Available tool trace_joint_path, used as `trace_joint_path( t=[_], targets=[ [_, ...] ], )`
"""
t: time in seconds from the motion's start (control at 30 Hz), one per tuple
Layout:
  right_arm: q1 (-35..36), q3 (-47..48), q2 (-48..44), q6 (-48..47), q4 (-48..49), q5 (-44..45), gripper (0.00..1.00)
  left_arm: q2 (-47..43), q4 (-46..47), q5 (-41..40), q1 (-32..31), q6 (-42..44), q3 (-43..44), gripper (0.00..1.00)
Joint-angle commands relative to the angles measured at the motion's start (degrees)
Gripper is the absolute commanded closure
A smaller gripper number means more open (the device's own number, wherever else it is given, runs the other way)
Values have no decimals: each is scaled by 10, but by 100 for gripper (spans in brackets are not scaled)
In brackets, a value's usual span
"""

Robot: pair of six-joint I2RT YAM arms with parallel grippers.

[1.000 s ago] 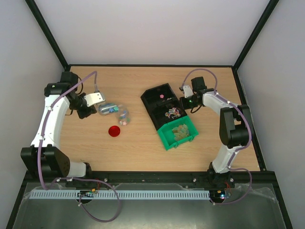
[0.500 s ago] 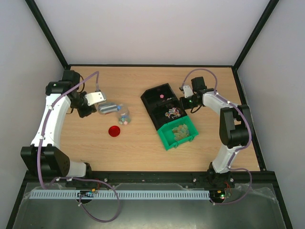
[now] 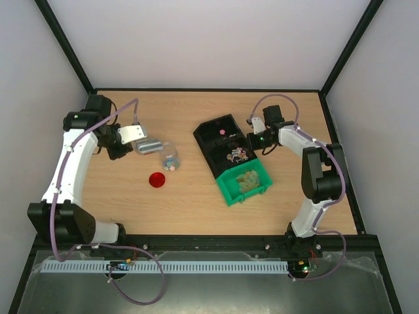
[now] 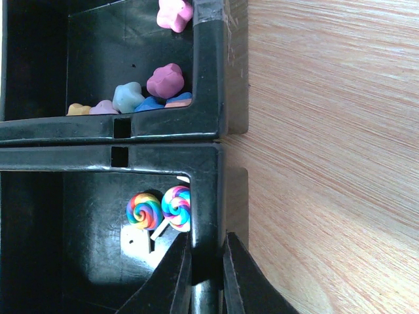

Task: Pack the candies

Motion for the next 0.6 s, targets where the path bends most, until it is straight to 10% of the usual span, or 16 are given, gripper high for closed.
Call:
trace_joint_path(
  t=[0.0, 0.57],
  targets=[
    [0, 7, 10, -11, -18, -16, 97, -37, 37, -16, -19, 15, 15, 98],
    [1, 3, 7, -8, -15, -27, 99, 194, 50, -43, -212, -100, 227, 98]
  ],
)
